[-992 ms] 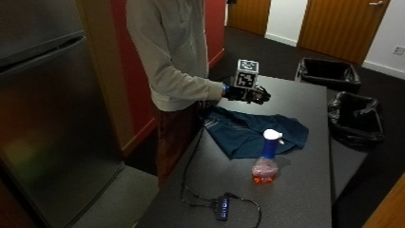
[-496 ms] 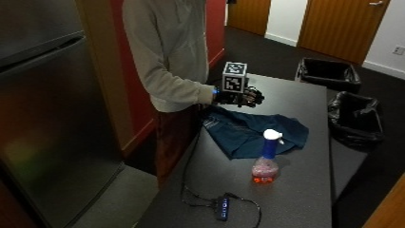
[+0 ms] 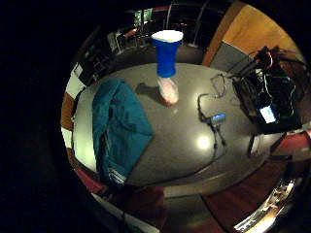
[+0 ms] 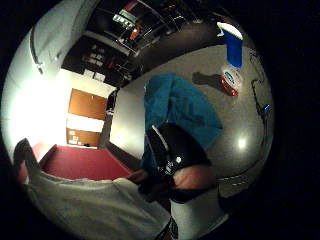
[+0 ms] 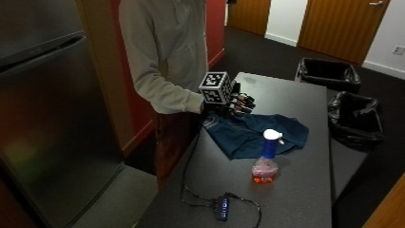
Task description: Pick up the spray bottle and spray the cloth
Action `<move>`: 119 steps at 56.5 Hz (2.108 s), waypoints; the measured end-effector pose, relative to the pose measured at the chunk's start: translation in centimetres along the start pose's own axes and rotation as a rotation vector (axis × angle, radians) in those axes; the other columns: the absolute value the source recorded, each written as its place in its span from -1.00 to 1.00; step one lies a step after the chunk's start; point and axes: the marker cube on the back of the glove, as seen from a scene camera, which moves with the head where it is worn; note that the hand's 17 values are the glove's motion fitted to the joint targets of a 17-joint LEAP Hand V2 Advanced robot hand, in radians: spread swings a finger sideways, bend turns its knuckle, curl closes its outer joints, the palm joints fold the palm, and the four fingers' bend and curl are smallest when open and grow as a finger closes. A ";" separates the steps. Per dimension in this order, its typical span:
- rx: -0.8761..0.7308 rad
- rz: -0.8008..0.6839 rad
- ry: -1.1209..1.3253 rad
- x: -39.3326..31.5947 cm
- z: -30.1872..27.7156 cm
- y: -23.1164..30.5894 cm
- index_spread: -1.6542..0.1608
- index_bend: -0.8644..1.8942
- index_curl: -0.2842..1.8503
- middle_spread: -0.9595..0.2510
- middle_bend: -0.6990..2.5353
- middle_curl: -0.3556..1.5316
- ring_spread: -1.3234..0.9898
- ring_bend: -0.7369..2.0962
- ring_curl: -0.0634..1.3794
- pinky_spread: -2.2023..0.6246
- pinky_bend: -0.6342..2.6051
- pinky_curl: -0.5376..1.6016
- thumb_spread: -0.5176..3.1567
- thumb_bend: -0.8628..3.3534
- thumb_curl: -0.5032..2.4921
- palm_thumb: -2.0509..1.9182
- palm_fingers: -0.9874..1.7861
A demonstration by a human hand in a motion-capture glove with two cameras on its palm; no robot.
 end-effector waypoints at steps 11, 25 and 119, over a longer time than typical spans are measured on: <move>0.082 0.064 -0.075 3.2 -0.3 -0.1 0.42 -0.28 -0.42 0.58 -0.45 -0.33 0.17 -0.31 -0.56 0.70 -0.44 -0.16 -0.13 -0.60 -0.46 0.30 -0.12; 0.145 0.175 -0.269 5.4 0.7 -0.6 0.46 -0.30 -0.49 0.58 -0.44 -0.30 0.16 -0.26 -0.52 0.69 -0.41 -0.15 -0.14 -0.60 -0.46 0.31 -0.15; 0.279 0.463 -0.823 8.2 13.8 -18.1 0.56 -0.25 -0.42 0.33 -0.31 -0.17 0.00 -0.08 -0.39 0.49 -0.49 -0.20 -0.32 -0.58 -0.36 0.50 0.59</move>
